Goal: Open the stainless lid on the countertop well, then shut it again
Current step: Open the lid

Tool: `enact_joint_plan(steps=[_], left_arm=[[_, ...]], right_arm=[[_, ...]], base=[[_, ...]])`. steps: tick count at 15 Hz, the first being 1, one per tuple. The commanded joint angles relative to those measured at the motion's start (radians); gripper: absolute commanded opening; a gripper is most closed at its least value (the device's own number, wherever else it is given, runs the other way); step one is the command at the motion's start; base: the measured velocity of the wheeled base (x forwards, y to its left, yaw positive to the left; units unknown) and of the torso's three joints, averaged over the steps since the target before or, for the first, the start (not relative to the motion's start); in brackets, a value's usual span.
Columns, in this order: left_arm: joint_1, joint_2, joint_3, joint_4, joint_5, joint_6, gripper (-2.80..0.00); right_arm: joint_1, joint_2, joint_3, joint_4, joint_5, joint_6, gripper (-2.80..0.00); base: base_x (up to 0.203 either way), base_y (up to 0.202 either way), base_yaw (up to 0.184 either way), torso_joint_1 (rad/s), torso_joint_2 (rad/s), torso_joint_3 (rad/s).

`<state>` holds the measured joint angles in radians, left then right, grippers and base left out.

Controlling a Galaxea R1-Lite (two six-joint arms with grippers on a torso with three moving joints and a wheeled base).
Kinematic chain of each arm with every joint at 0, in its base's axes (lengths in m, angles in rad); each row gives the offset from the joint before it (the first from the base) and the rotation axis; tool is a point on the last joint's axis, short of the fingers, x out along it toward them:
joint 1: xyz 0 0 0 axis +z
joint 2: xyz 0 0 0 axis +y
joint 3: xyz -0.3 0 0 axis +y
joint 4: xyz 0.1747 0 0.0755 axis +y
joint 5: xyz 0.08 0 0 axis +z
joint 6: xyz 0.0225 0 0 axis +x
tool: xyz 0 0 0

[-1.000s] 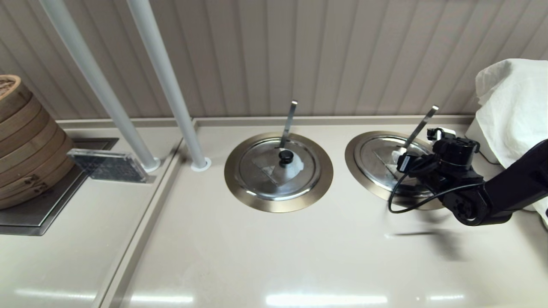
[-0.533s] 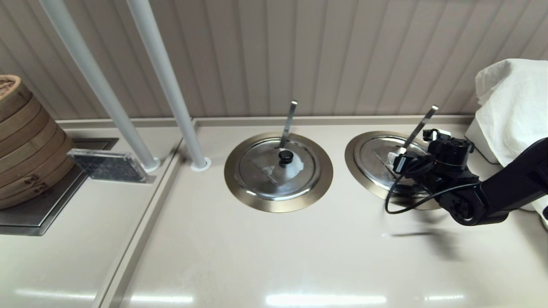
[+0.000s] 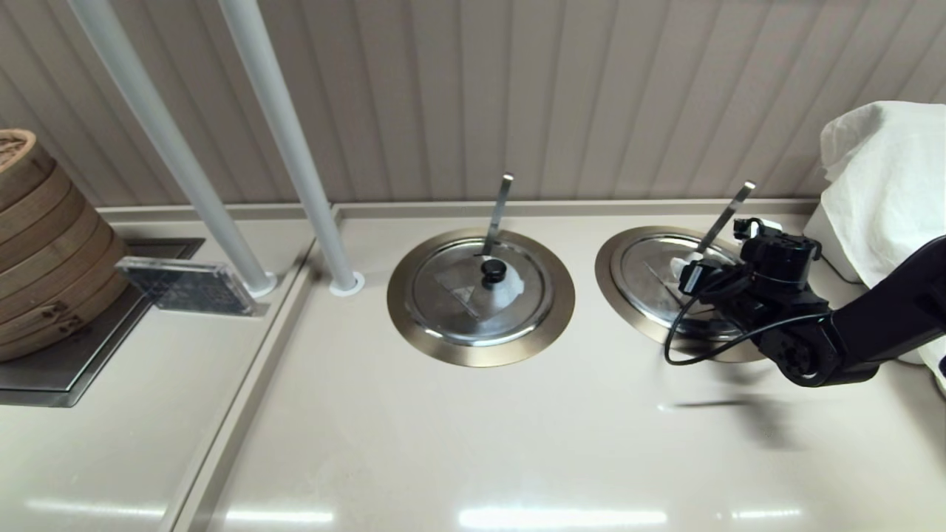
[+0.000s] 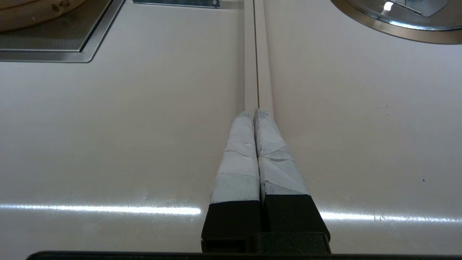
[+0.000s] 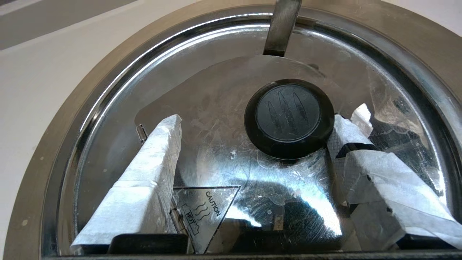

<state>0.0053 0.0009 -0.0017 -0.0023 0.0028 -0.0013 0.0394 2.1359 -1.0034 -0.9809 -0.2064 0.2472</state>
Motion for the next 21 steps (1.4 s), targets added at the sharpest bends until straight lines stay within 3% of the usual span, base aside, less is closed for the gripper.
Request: enact_joint_plan(steps=[1,21], left_arm=[[0.001,0.001,0.0,-0.001,0.0,0.0,-2.8],[0.0,0.001,0.0,0.0,0.0,0.0,-2.8]], right_arm=[[0.002,-0.019,0.0,-0.005,-0.001,0.003,0.0],[0.184,-0.18,0.066,-0.005,-0.038,0.031,0.0]], base=[[0.0,0.0,0.0,0.0,0.0,0.0],[0.0,0.0,0.0,0.0,0.0,0.0]])
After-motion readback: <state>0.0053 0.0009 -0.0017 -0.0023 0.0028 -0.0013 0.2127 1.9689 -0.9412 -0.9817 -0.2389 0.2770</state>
